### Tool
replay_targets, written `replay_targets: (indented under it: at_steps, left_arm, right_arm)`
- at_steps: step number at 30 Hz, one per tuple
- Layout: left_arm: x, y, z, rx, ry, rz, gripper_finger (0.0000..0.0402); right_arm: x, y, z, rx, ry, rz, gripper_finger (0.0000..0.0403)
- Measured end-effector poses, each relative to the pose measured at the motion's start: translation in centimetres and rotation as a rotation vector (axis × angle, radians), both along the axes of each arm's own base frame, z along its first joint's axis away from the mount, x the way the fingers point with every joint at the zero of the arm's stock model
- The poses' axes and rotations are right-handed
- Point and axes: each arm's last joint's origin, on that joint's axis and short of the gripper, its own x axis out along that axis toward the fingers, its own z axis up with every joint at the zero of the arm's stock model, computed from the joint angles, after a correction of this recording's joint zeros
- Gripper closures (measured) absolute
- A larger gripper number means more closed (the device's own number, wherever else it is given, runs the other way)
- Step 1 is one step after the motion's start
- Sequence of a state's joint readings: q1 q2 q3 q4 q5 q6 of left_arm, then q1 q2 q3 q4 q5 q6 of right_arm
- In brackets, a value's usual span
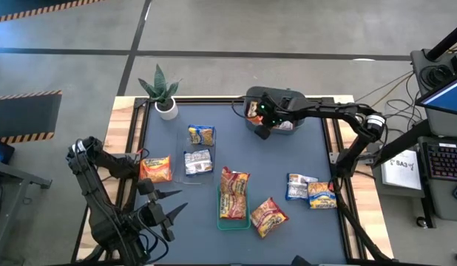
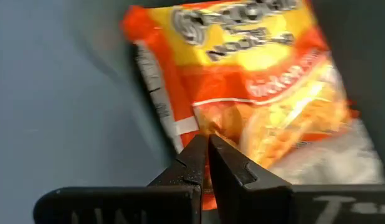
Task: Sort Maruchan noodles
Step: Put the orange noodle pack into the dark blue bin
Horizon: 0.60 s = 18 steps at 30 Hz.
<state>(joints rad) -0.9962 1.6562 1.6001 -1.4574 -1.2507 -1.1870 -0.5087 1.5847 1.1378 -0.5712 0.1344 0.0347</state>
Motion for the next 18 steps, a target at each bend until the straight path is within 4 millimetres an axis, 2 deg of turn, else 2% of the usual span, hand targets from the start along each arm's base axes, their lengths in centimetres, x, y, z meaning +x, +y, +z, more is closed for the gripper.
replay_targets:
  at_steps: [4,9,15,18]
  left_arm:
    - [0.0,0.0,0.0,-0.001,0.000,0.000,0.0223]
    - [0.3,-0.1,0.0,-0.029,-0.019,0.008,0.0223]
    - [0.9,-0.2,-1.3,-0.123,-0.070,0.048,0.0223]
    - [1.6,0.7,-2.6,-0.235,-0.006,0.123,0.0224]
  right_arm:
    - [0.0,-0.3,0.6,-0.099,0.030,-0.021,0.0390]
    - [0.1,-0.1,2.1,-0.127,-0.005,-0.005,0.0390]
    - [-1.3,2.4,3.9,-0.143,-0.096,0.008,0.0390]
    - [-2.6,4.2,4.9,-0.178,-0.183,0.040,0.0390]
